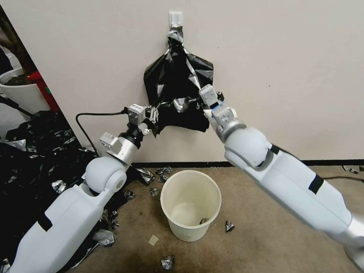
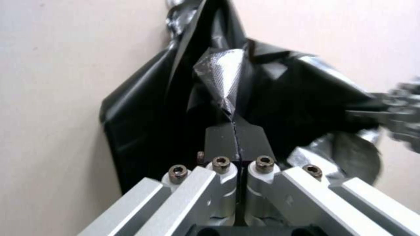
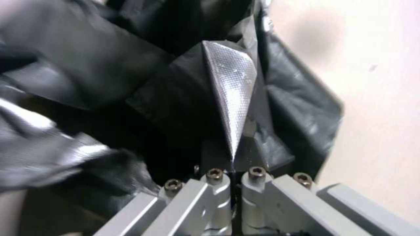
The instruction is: Place a trash bag onto the trash bin.
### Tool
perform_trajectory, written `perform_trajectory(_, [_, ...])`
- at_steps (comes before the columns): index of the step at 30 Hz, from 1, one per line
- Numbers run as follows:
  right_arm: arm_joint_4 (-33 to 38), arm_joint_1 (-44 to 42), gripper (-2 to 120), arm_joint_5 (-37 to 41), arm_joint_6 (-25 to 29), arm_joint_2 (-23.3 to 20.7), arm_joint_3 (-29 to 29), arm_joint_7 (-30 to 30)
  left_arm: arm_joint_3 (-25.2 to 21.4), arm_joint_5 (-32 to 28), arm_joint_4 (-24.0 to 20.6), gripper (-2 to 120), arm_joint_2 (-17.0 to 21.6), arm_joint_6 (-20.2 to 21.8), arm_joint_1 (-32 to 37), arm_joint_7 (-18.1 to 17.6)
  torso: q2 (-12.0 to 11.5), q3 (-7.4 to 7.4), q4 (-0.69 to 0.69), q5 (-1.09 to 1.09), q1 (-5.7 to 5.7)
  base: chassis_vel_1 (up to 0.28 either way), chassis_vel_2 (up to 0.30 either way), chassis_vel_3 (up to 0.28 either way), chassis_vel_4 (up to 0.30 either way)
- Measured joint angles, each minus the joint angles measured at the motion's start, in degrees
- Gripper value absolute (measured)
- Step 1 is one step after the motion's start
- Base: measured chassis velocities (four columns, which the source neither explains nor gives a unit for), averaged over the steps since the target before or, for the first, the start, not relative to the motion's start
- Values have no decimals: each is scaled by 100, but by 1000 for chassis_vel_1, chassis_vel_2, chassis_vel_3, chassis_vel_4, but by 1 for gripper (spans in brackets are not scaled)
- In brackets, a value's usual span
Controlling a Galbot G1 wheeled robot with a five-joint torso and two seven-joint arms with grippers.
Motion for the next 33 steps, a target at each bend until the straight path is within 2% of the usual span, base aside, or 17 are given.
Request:
perform_trajectory(2, [63,-123,0,93,89,12,61,4,-12,-1,-9,0,-12,-3,36,-17,0,0,0,-1,0,0,0,0,0])
perform_trajectory(7, [488,-1146,0,408,544,158,593,-12,-62,13,-105,0,-125,-74,449,-66,0,0,0,-1,0,0,0,0,0])
perform_trajectory(15, [909,-2341,0,322,766,480,1255,37,-132,8,-368,0,-289,-69,1041,-193,0,0,-1,-1,0,0,0,0,0])
perform_trajectory(16, [1062,-2731,0,232,763,626,1351,159,-194,4,-495,0,-301,8,1236,-232,0,0,0,-2,0,0,0,0,0])
perform_trajectory(17, [1062,-2731,0,232,763,626,1351,159,-194,4,-495,0,-301,8,1236,-232,0,0,0,-2,0,0,0,0,0])
perform_trajectory(20, [1420,-3653,0,81,719,998,1445,469,-354,-108,-997,0,-300,275,1796,-321,0,-1,0,0,0,0,0,0,0])
perform_trajectory(22, [1484,-3835,0,66,716,1069,1447,513,-383,-130,-1082,0,-295,320,1885,-329,0,-1,0,0,0,0,0,0,0])
perform_trajectory(25, [1716,-4510,0,90,701,1349,1468,682,-508,-223,-1496,0,-281,551,2317,-333,0,-1,-1,0,0,0,0,0,0])
perform_trajectory(30, [1896,-4878,0,385,589,1501,1472,948,-572,-253,-1660,0,-292,804,2590,-254,0,-1,0,0,0,0,0,0,0])
perform_trajectory(33, [2091,-5205,0,623,383,1588,1480,1323,-585,-253,-1680,0,-345,1004,2865,-212,0,-1,0,-1,0,0,0,0,0])
